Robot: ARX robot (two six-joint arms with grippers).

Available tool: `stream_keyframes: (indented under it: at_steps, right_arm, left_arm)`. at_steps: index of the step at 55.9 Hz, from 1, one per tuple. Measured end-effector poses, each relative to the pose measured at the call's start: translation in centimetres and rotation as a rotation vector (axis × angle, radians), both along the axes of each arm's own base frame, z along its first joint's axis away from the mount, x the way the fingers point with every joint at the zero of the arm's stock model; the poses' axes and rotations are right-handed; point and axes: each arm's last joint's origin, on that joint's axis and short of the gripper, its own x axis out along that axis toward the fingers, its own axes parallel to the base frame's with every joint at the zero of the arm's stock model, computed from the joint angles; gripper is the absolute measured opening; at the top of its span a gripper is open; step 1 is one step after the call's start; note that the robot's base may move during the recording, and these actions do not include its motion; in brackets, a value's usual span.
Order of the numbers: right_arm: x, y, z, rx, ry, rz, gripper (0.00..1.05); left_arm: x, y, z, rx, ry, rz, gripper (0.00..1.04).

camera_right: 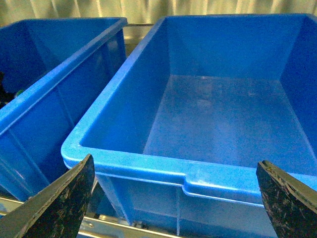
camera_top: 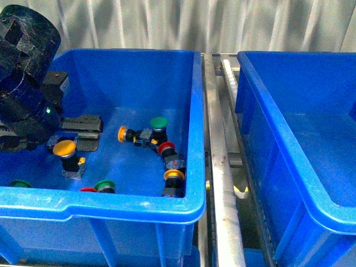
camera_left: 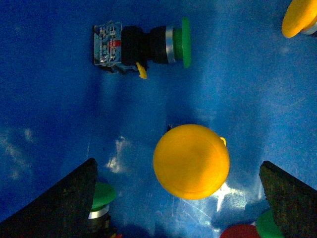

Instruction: Pick red and yellow buttons and place in box

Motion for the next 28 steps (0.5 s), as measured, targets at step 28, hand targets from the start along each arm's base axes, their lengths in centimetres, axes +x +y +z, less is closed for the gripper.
stream_keyframes:
  at_steps: [28]
  right_arm:
    - [0.0, 0.0, 0.0, 0.000, 0.000, 0.000, 0.98]
  left_arm:
    - [1.1, -0.6, -1.7, -0.004, 0.027, -0.004, 0.97]
